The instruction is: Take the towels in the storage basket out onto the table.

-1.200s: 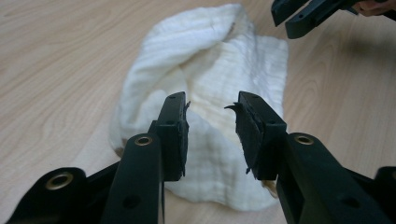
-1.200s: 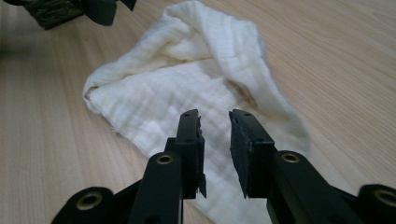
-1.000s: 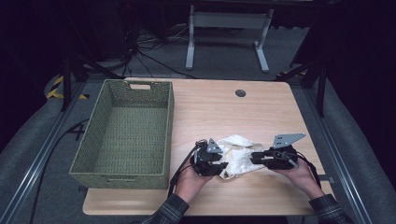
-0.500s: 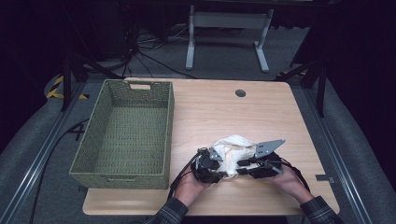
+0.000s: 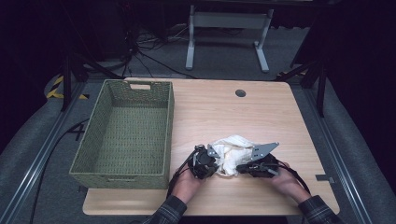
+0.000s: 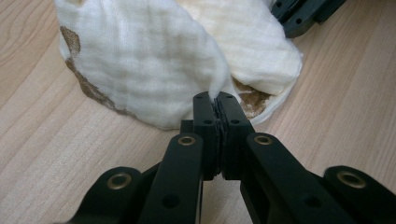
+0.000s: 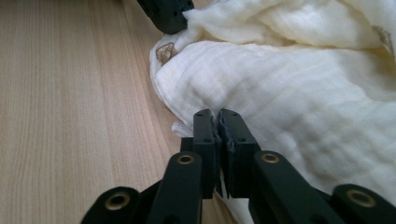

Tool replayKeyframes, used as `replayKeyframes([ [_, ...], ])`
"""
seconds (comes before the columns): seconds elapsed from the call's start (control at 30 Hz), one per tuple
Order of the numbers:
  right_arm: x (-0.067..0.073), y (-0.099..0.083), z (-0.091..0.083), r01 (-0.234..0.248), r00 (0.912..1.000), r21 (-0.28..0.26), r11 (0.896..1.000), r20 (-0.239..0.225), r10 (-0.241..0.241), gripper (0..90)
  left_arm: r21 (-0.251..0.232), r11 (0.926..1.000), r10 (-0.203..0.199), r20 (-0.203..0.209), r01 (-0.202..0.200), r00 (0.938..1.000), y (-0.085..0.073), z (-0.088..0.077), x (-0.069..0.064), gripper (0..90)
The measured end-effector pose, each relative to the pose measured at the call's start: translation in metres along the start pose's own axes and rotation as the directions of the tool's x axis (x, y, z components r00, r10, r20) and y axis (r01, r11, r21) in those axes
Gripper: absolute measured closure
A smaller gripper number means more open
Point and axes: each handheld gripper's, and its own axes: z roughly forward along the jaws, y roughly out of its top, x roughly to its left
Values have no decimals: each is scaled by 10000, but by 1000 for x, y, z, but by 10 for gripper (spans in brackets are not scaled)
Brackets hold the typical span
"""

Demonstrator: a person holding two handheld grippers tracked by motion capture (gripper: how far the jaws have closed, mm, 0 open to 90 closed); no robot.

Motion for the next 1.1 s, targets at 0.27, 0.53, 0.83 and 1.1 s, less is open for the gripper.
replayKeyframes([
  [0.27,-6,-4,-22,-246,9997,-490,9985,46,249,887,-795,9967,-181,5,180,9998,4,-16,4,884],
  [0.53,-18,-19,-55,-686,9955,-943,9932,584,743,887,-1508,9878,-423,-135,398,9990,12,-29,9,884],
  [0.83,-32,-37,-78,-1232,9849,-1197,9851,1069,1362,887,-1708,9826,-836,-529,735,9951,20,-29,18,884],
  [1.1,-52,-59,-93,-1799,9636,-1051,9781,1809,1967,887,-1483,9831,-1242,-1113,1071,9860,22,-28,31,884],
])
